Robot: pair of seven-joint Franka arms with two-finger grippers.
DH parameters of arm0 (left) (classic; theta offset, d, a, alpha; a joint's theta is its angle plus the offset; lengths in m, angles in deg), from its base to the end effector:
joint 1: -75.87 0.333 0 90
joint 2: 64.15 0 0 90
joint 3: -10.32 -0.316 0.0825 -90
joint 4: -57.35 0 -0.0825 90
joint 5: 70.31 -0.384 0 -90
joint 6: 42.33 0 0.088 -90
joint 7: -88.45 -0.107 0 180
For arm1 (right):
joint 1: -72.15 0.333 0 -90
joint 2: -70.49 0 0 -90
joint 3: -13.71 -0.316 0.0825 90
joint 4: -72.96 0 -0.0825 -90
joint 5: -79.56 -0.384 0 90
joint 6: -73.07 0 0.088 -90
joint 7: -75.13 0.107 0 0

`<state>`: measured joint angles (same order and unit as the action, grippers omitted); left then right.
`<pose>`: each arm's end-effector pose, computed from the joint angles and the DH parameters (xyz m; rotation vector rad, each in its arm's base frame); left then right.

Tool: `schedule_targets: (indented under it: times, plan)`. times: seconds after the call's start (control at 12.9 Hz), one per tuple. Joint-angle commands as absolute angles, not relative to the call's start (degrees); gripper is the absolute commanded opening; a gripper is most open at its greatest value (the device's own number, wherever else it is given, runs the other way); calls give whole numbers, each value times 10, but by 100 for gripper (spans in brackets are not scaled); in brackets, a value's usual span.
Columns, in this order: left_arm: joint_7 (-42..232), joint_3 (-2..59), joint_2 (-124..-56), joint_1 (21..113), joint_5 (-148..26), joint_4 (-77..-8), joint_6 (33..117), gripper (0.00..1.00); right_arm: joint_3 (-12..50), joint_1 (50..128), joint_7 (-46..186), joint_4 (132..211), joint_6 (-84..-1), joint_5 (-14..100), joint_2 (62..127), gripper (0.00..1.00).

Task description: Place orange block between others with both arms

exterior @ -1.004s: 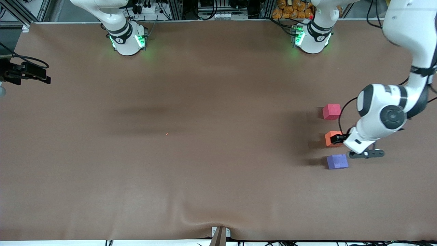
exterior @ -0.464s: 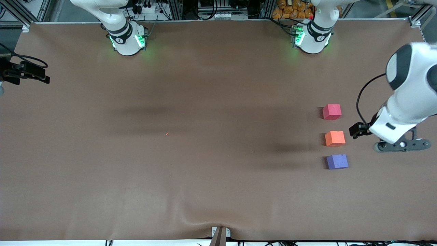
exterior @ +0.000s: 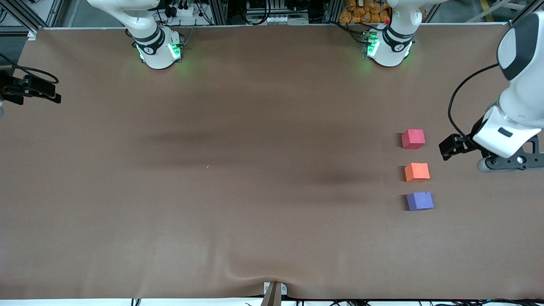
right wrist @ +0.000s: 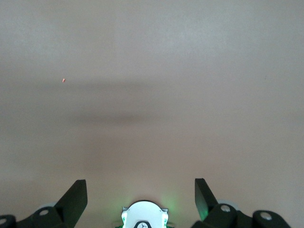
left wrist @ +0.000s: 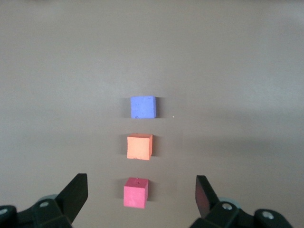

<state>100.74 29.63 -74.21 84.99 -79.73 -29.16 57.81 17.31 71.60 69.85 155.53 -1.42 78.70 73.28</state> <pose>0.6153 -0.0785 0.5724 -3.0491 -0.0311 -0.1394 0.5389 -0.0362 0.6363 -3.1004 -0.0343 0.2924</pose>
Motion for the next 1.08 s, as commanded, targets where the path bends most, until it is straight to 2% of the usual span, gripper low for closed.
schedule_targets:
  times: [0.0, 0.39, 0.62, 0.85, 1.0]
  plan:
    - [1008, 298, -719, 855, -767, -292, 561, 100, 173, 717, 700, 1547, 10, 797, 729, 100]
    - [1005, 290, -690, 847, -751, -295, 541, 100, 173, 717, 701, 1546, 13, 796, 727, 100]
    - [992, 223, -663, 782, -733, -314, 509, 100, 173, 717, 699, 1546, 13, 796, 726, 100]
    - [991, 151, -621, 721, -722, -368, 511, 100, 173, 717, 699, 1546, 13, 795, 724, 100]
    - [989, 132, -602, 703, -719, -384, 512, 100, 173, 717, 700, 1546, 13, 795, 724, 100]
